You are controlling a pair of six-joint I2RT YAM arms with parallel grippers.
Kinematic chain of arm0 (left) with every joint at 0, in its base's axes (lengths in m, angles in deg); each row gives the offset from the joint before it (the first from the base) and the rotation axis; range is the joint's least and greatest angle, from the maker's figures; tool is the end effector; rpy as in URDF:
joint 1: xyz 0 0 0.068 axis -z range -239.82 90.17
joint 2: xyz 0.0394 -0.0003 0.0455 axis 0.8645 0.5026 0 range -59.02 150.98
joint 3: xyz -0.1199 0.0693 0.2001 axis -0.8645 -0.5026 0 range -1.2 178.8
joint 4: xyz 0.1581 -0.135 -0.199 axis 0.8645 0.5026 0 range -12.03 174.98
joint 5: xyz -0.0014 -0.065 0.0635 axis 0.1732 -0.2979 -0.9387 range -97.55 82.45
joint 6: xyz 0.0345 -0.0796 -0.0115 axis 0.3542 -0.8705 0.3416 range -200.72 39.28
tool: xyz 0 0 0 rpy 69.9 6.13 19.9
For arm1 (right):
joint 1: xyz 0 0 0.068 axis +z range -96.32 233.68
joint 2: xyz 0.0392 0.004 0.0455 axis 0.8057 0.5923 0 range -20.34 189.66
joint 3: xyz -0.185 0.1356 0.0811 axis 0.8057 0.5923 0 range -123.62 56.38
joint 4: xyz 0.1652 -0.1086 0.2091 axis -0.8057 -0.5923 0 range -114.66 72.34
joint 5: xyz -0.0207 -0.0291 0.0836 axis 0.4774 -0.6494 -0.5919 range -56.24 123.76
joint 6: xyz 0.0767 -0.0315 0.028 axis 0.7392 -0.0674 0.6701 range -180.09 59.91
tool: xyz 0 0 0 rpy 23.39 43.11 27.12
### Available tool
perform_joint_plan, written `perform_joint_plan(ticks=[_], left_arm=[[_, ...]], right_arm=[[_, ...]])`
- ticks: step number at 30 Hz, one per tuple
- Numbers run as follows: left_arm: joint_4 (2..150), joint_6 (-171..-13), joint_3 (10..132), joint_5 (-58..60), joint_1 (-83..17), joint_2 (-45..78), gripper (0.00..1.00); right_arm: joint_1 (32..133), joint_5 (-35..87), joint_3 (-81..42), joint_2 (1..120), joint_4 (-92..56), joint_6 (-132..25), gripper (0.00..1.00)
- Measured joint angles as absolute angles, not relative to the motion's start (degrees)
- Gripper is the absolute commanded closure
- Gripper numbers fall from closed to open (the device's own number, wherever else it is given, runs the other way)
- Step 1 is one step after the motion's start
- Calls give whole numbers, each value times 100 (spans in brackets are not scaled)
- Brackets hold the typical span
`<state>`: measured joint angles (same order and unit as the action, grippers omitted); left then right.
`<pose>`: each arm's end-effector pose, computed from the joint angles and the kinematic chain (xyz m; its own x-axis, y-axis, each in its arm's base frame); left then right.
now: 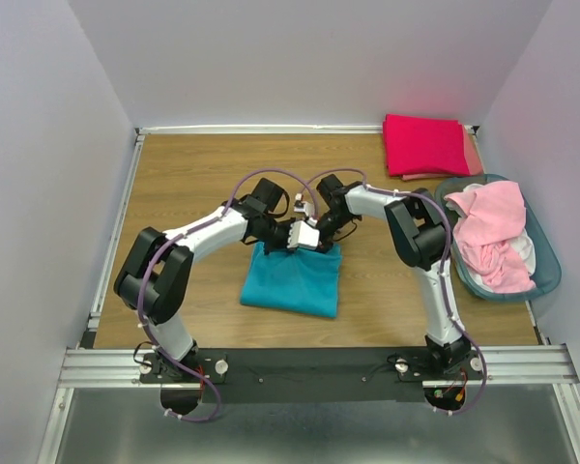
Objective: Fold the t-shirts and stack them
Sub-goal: Fold the long partially folded tshirt into a neat square
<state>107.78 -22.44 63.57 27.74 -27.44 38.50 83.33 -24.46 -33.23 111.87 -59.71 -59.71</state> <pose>0.2934 -0.2392 0.1259 0.1691 0.7149 -0.6785 0.9856 -0.1168 0.1226 0.3401 0.2696 0.0315 -0.8674 -0.4898 -0.0877 -0.3238 0.4218 0.8469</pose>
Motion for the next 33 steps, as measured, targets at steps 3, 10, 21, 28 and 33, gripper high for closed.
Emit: perform_joint_plan(ticks=[3, 10, 21, 28, 33], left_arm=[[10607, -2250, 6123, 2680, -2716, 3850, 100], [10096, -2331, 5555, 2389, -2371, 3850, 100], [9691, -2373, 5004, 2278, -1649, 3511, 100], [9825, -2425, 4737, 2284, -1544, 3111, 100], [9836, -2430, 4665, 2280, -1531, 3039, 100]], right_arm=[[8366, -1932, -3325, 10972, -5968, -5984, 77], [8368, -459, -3355, 10476, -5925, -5995, 76], [8357, 4, -3862, 10245, -5896, -6150, 75], [8357, -992, -3510, 10247, -5962, -6531, 75], [8357, -1786, -3323, 10356, -6268, -6935, 75]])
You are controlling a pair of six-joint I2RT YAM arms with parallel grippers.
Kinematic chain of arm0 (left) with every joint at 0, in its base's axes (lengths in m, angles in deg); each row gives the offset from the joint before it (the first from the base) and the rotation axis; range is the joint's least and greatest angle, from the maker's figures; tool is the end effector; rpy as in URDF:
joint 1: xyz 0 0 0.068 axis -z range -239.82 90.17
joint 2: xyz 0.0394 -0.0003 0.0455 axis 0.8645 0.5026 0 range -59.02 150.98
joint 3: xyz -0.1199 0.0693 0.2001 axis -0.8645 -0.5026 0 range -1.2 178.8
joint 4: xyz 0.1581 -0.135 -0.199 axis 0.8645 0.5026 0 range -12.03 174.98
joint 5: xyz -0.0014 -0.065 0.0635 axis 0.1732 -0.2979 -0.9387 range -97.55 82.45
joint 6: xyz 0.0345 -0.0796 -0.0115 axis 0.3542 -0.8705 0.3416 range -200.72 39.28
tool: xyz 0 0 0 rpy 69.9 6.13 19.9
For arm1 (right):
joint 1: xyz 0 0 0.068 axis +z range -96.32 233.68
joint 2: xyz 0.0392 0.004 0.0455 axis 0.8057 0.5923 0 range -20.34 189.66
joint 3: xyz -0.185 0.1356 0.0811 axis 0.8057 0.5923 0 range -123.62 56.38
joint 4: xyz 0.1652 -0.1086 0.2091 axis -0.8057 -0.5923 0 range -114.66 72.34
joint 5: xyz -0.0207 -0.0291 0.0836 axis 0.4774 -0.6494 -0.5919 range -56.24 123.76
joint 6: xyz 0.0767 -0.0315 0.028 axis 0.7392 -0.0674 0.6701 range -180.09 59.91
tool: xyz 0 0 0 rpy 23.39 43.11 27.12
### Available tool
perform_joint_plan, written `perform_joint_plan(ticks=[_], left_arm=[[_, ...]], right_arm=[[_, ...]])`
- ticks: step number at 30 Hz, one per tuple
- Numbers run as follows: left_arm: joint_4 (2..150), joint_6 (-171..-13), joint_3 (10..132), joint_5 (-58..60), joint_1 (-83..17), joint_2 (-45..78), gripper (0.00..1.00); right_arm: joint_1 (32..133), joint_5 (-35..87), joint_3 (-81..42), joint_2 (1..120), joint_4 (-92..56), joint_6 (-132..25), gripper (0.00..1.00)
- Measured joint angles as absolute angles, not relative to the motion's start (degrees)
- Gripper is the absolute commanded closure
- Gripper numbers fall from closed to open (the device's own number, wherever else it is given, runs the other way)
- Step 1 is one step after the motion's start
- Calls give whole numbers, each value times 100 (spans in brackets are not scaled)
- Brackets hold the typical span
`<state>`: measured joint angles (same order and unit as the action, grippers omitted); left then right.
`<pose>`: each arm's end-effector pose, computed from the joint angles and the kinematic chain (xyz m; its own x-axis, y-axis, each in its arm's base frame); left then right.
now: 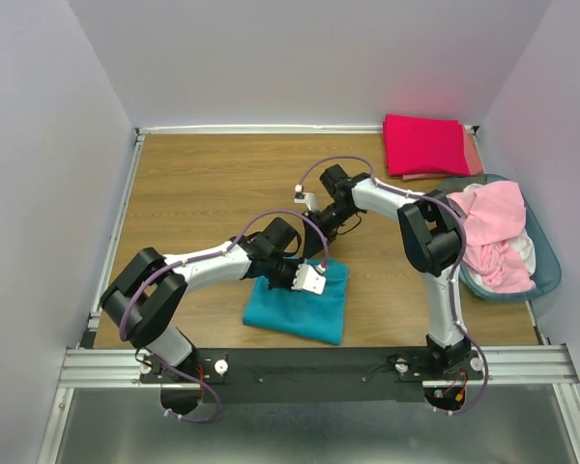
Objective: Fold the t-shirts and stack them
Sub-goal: Fold the long partially folded tshirt into a neat square
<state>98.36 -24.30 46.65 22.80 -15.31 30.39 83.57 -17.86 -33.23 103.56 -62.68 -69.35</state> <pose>0.2064 -0.2579 0.0864 0.2971 0.7161 -0.6316 0.9526 -0.2672 0.1453 0.3442 0.2681 0.0830 -0.7707 -0.5583 -0.3071 -0.5670 0.3810 0.7303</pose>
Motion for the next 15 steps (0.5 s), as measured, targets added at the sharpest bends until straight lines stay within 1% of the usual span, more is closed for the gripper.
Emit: perform_joint_plan(ticks=[3, 10, 15], left_arm=[[9794, -2443, 4613, 2278, -1509, 3039, 100], [9744, -2462, 4591, 2243, -1485, 3021, 100], [9737, -2574, 4591, 2107, -1470, 2761, 100]], right_arm=[[8357, -2111, -3327, 10533, -6410, -7105, 75], [8355, -2407, -3510, 11215, -6600, -7217, 76], [8353, -2533, -3631, 11355, -6714, -7217, 77]])
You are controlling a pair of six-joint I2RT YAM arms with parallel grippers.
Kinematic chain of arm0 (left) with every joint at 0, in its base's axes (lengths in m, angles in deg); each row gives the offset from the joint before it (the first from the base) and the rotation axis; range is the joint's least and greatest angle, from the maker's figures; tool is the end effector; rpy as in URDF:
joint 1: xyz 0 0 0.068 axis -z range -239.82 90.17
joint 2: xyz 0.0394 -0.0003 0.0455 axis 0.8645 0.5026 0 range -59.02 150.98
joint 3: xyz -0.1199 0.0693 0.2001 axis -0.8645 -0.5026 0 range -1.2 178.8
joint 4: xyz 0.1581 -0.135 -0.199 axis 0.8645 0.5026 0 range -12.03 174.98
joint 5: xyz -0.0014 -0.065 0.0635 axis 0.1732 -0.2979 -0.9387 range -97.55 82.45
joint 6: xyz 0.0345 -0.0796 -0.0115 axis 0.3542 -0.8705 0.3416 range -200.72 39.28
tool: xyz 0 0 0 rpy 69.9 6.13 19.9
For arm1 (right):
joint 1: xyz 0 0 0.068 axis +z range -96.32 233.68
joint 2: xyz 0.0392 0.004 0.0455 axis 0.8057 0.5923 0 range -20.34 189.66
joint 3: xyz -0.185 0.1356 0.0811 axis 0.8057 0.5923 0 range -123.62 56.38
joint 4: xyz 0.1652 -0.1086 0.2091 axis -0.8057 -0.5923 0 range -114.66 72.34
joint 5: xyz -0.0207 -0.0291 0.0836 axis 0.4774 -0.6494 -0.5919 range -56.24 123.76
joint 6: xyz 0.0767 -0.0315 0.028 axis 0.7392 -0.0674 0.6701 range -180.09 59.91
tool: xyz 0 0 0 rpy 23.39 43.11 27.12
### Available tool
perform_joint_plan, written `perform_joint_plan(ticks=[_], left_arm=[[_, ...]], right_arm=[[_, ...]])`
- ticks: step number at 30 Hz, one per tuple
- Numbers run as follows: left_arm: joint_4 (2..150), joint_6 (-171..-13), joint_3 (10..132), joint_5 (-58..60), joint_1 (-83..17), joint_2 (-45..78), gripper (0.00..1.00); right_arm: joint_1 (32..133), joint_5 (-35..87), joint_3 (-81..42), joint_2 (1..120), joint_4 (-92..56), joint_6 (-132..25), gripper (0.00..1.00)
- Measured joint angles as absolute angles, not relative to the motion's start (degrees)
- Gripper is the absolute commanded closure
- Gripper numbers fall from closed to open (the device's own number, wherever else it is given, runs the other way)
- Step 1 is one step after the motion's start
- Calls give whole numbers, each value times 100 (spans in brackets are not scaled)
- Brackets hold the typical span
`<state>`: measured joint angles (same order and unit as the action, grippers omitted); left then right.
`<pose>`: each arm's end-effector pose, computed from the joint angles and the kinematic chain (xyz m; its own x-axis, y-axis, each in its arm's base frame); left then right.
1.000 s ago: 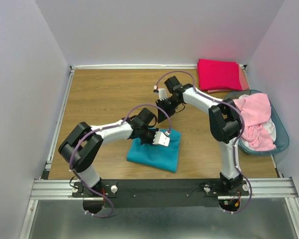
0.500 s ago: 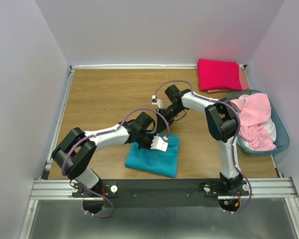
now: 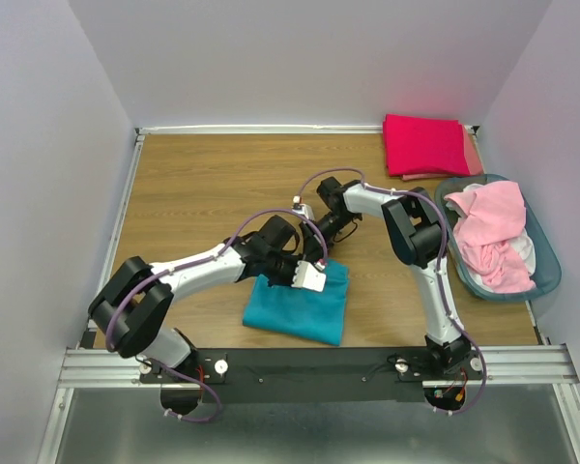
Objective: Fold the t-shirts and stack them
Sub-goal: Fold the long partially folded tshirt into a neat square
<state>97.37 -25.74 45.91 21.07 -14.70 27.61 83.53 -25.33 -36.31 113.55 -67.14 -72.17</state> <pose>0.2054 -0.2589 0.0975 0.3056 0.7120 -0.6323 0.9520 -0.2421 0.1875 0.3357 0.2695 0.0333 -0.7964 -0.5810 -0.1680 -0.4230 0.3365 0.8413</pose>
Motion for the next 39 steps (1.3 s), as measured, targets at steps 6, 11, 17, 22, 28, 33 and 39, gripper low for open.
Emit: perform_joint_plan(ticks=[6, 11, 17, 22, 28, 33, 39], left_arm=[[9600, -2683, 4598, 1755, -1470, 2274, 100], [9503, -2707, 4648, 1489, -1525, 2267, 100], [9278, -2725, 4812, 1251, -1724, 2368, 100], [9182, -2722, 5002, 1240, -1829, 2455, 100], [9086, -2705, 5109, 1253, -1835, 2508, 100], [9047, -2668, 5151, 1272, -1835, 2639, 100], [8913, -2545, 5096, 1277, -1835, 2720, 86]], right_arm=[[8383, -2555, -3600, 11355, -6716, -7258, 77], [8401, -2638, -3519, 11355, -6720, -7287, 76], [8405, -2765, -3403, 11355, -6727, -7337, 77], [8405, -2828, -3349, 11353, -6729, -7368, 76], [8405, -2842, -3338, 11353, -6727, -7376, 76], [8405, -2848, -3333, 11353, -6727, -7394, 76], [8429, -2715, -3323, 11263, -6733, -7414, 71]])
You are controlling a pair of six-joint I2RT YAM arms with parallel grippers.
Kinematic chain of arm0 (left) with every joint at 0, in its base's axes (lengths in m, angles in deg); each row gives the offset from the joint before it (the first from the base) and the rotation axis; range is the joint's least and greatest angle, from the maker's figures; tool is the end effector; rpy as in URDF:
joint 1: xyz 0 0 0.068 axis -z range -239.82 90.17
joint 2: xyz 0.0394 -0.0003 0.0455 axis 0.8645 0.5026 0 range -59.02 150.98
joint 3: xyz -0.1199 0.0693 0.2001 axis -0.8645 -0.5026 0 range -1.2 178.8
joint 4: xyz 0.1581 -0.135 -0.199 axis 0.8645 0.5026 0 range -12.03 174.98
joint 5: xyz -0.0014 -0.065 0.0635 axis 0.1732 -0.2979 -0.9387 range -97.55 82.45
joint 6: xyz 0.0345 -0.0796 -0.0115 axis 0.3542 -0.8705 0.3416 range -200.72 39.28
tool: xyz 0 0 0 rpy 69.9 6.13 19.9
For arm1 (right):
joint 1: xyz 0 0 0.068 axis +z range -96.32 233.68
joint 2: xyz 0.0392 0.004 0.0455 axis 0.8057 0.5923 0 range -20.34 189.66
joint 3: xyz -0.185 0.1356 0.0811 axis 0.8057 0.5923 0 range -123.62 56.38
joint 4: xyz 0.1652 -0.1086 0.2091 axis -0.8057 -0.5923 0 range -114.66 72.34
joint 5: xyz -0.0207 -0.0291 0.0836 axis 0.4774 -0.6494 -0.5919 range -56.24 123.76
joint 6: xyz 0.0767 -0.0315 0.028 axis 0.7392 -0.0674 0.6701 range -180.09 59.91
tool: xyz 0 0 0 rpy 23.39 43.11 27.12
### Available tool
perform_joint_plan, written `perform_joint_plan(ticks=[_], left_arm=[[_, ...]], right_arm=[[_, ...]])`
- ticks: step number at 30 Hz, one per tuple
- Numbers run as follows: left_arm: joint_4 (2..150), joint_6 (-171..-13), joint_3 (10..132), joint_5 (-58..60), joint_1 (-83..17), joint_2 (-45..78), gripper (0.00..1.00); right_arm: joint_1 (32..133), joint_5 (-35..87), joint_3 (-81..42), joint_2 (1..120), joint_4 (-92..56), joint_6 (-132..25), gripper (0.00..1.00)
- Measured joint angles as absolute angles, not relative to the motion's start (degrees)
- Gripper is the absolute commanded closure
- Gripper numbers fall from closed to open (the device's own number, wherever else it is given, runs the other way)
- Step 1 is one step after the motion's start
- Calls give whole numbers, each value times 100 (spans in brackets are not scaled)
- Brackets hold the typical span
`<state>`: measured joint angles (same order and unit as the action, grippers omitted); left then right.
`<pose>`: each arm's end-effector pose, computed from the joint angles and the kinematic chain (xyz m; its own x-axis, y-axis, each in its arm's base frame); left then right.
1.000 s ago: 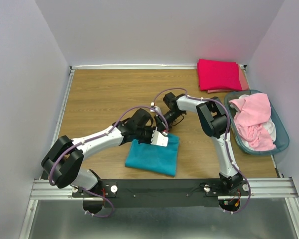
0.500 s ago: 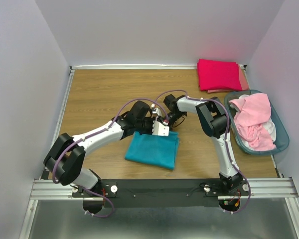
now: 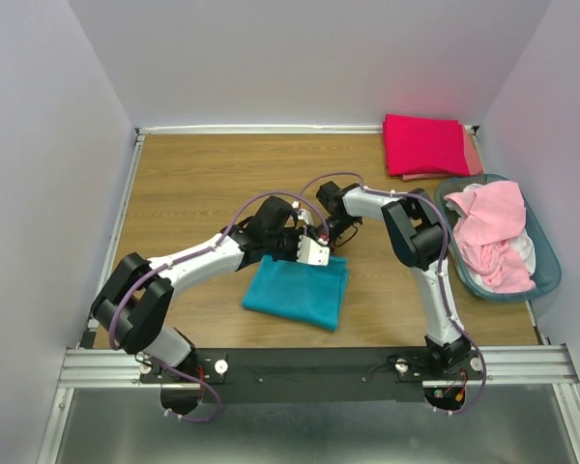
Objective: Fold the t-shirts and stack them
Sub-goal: Fold the long partially folded tshirt into a neat square
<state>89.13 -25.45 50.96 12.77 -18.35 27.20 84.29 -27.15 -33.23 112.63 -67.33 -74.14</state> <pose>0.2577 -0.2637 0.1392 0.3581 0.7121 -0.6039 0.8953 -0.0782 0.4386 0.3207 0.2686 0.0290 -0.7832 -0.6006 -0.1606 -0.4103 0.3053 0.8593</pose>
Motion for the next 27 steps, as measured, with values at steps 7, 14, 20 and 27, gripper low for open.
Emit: perform_joint_plan(ticks=[7, 14, 20, 27], left_arm=[[8819, -2480, 5008, 1384, -1837, 2685, 62], [9029, -2576, 4978, 1596, -1850, 2127, 54], [9394, -2926, 4969, 2033, -2058, 1323, 49], [9862, -3525, 4995, 2861, -2576, 1708, 49]], right_arm=[[8471, -1865, -3323, 10837, -6808, -7427, 59], [8471, -909, -3347, 10489, -7024, -7405, 51], [8239, -118, -3445, 10269, -7249, -7440, 41], [7555, 511, -3576, 10052, -7479, -7525, 40]])
